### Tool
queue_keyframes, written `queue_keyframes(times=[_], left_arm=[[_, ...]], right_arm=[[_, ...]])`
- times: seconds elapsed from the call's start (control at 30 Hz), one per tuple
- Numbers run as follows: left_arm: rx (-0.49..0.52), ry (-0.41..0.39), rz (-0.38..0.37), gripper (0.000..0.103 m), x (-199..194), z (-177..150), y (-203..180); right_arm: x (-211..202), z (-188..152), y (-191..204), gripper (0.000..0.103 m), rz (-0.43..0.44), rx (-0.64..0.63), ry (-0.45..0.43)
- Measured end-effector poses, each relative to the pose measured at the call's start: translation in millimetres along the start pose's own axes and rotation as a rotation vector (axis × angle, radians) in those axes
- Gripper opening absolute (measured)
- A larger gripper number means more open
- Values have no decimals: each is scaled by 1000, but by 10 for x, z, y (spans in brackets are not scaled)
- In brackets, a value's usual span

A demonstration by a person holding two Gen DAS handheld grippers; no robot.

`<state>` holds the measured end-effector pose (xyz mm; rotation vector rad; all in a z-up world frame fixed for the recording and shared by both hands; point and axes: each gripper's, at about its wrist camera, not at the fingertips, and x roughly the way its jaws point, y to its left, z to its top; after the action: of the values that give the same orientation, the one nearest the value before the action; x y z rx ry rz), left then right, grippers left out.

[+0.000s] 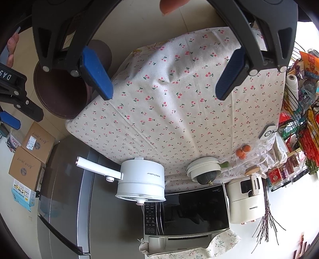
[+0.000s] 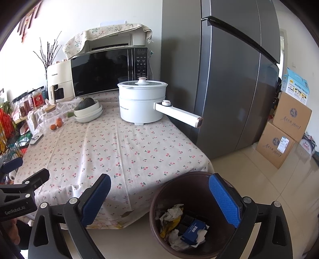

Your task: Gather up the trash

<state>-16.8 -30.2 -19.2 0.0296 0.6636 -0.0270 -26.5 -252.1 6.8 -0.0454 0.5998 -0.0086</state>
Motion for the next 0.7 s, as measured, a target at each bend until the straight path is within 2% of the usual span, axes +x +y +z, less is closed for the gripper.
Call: queue_keyframes(times=[0.7], left_arm=[[9,7,20,102,8,-9,-23]], right_arm=[[1,-31,32,103,3,-4,13]])
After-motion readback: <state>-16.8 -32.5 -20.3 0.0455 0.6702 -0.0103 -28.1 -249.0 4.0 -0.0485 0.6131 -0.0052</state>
